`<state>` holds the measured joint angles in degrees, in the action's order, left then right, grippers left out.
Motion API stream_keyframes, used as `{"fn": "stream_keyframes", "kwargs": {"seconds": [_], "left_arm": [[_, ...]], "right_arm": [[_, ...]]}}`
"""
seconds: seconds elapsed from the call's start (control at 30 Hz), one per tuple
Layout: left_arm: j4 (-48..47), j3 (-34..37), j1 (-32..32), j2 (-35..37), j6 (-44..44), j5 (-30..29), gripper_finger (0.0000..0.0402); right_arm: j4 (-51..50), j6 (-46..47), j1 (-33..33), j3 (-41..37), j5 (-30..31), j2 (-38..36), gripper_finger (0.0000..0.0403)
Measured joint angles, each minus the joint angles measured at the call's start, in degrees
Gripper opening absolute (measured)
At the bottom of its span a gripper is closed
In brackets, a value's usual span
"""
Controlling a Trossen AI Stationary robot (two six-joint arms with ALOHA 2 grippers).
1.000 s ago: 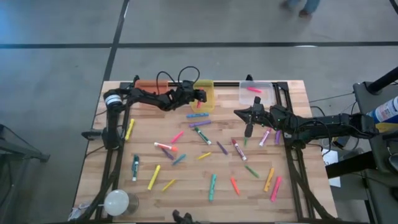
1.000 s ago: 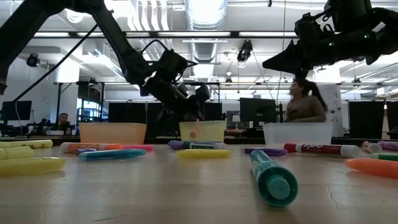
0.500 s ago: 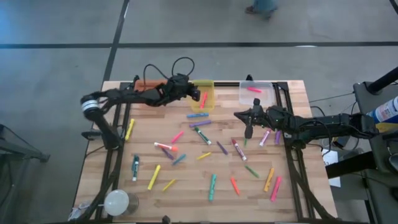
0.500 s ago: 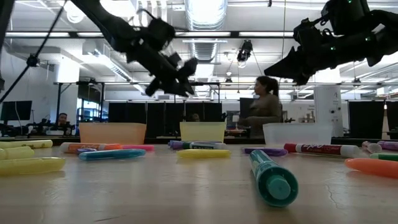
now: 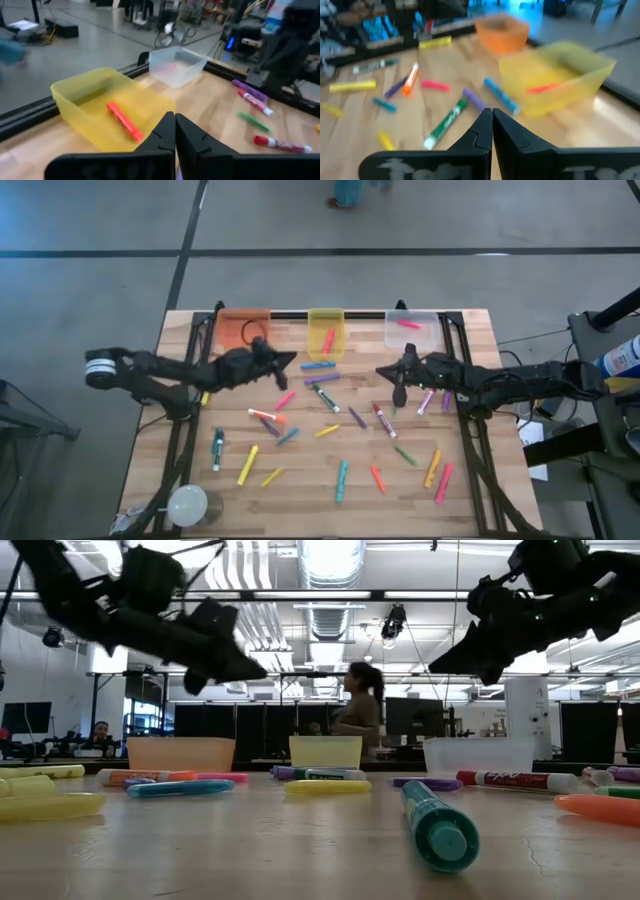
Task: Pick & Place Markers
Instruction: Put the red white marker pen into the orange bin
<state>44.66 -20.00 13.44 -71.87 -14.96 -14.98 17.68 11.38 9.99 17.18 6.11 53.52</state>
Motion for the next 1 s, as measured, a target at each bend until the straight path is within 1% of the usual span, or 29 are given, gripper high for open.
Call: {"fn": "stream_keyframes", "kwargs": {"seconds": [0.1, 0.17, 0.3, 0.37, 0.5, 0.67, 1.0], "left_arm": [[3.76, 5.24, -0.84, 1.20, 0.28, 0.65, 0.0001], [4.23, 7.41, -1.16, 1.66, 1.11, 0.83, 0.0001], [4.15, 9.29, -1.30, 1.45, 1.90, 0.91, 0.0001], [4.22, 9.51, -1.28, 1.05, 1.90, 1.70, 0.0000], [4.26, 9.47, -1.29, 0.50, 1.99, 2.67, 0.0000], [5.35, 9.43, -1.28, 0.69, 3.19, 2.66, 0.0000], [5.51, 5.72, -1.28, 0.74, 3.19, 2.66, 0.0000]], "right_arm": [[-7.28, 1.67, -3.45, 1.86, 2.42, 0.00, 0.0009], [-12.45, 3.16, -6.40, 2.83, 5.71, 0.02, 0.0009], [-19.97, 8.37, -12.66, 4.09, 13.53, 0.02, 0.0009], [-21.62, 11.90, -15.54, 4.12, 15.62, 0.02, 0.0009], [-23.08, 17.42, -20.89, 4.12, 16.42, 0.02, 0.0021], [-24.48, 21.00, -24.65, 4.10, 17.70, 0.04, 0.0055], [-28.58, 26.59, -25.52, 4.08, 17.31, 0.07, 0.0134]]}}
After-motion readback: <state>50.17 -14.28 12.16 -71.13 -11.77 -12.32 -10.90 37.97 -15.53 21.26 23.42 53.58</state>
